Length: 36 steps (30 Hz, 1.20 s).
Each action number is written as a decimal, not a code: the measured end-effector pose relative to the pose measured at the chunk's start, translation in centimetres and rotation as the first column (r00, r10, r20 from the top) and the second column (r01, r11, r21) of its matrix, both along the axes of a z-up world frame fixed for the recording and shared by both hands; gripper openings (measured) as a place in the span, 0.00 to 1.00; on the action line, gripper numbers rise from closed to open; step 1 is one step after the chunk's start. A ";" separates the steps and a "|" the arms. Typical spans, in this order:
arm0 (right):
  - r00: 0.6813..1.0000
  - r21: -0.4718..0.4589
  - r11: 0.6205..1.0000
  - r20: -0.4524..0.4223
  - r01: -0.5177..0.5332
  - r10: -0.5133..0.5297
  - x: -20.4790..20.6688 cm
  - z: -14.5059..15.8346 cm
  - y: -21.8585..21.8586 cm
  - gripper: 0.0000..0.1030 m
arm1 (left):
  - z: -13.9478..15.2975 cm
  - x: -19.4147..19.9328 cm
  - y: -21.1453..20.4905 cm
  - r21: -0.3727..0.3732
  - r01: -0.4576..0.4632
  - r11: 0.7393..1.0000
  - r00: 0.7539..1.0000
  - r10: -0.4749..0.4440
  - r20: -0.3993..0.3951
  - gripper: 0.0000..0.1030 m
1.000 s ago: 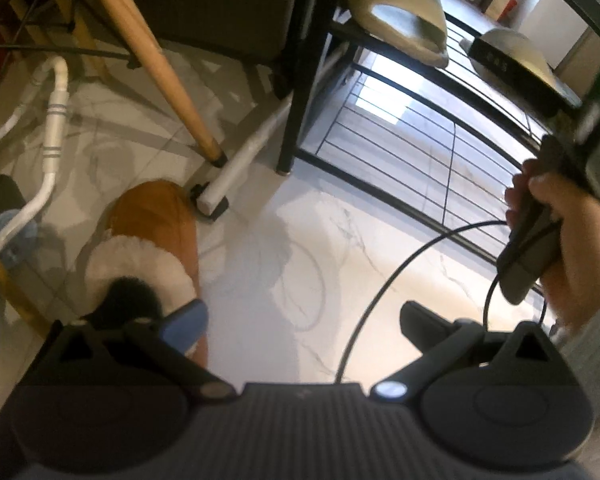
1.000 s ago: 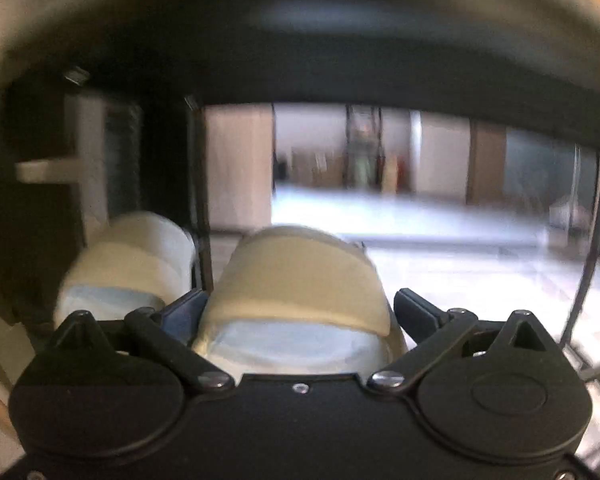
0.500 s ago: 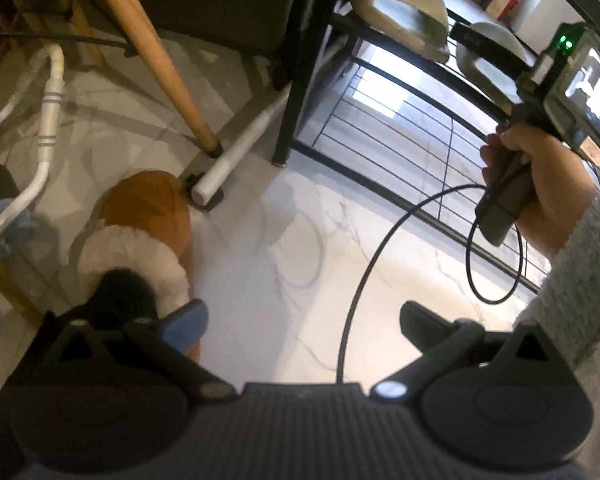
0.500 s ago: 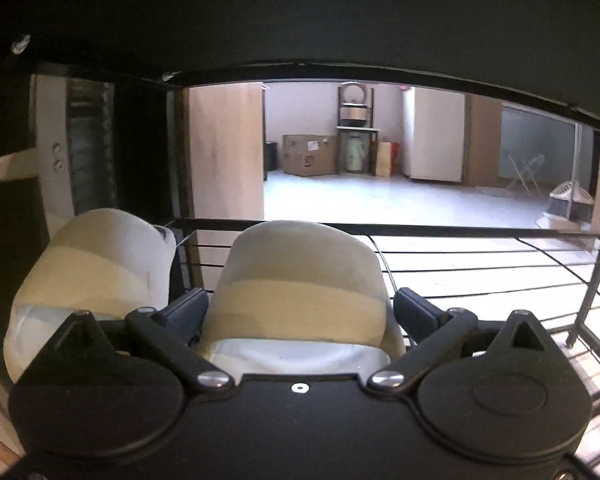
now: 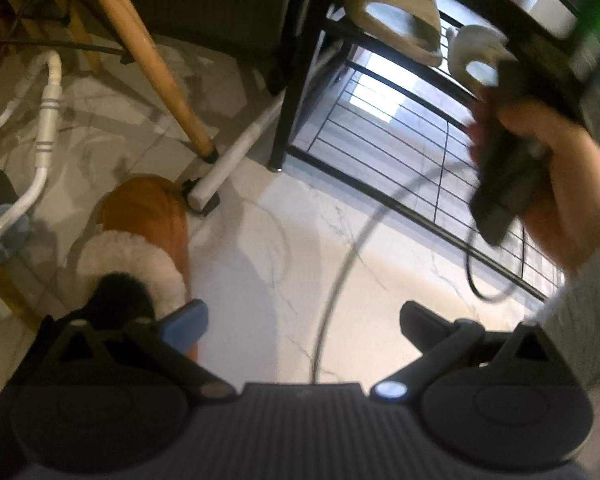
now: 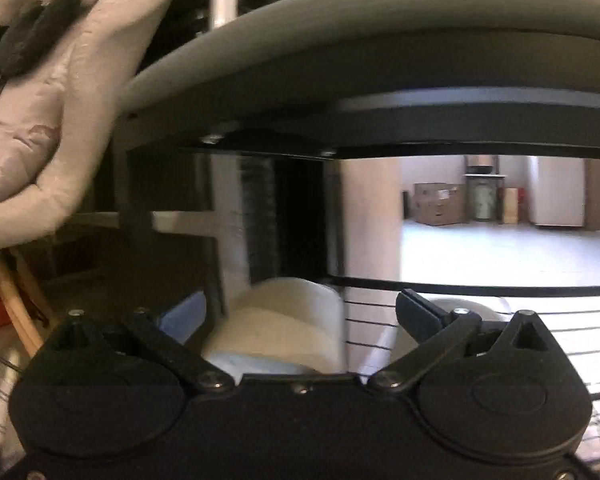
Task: Organize scattered shoes
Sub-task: 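Lower the pale slides onto the rack's wire shelf with the right tool, then push the slides deeper onto the shelf and align them with the right tool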
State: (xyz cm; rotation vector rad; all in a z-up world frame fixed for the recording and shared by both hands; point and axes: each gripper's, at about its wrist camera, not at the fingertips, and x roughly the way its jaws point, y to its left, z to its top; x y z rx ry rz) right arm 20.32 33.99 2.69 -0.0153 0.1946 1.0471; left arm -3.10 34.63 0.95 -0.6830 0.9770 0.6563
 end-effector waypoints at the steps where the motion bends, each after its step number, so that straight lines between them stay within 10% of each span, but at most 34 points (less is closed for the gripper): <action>1: 1.000 -0.019 1.000 -0.014 -0.002 0.002 0.1 0.1 0.7 1.00 | 0.1 -0.1 0.1 0.002 -0.004 1.000 1.000 0.004 0.003 0.99; 8: 0.989 -0.241 0.969 -0.117 0.057 -0.087 2.4 -0.6 6.3 1.00 | -0.2 -0.3 0.4 -0.058 -0.004 0.998 1.000 0.005 0.016 0.99; 26: 0.937 -0.168 0.933 -0.096 0.317 -0.336 1.0 -1.8 5.2 0.98 | 0.3 -0.6 0.2 -0.062 -0.010 0.998 0.999 0.012 0.030 0.99; 36: 0.946 -0.107 0.962 -0.185 0.250 -0.266 2.3 -2.4 4.6 1.00 | 0.4 -0.7 0.3 -0.074 -0.012 0.997 0.999 0.014 0.034 0.99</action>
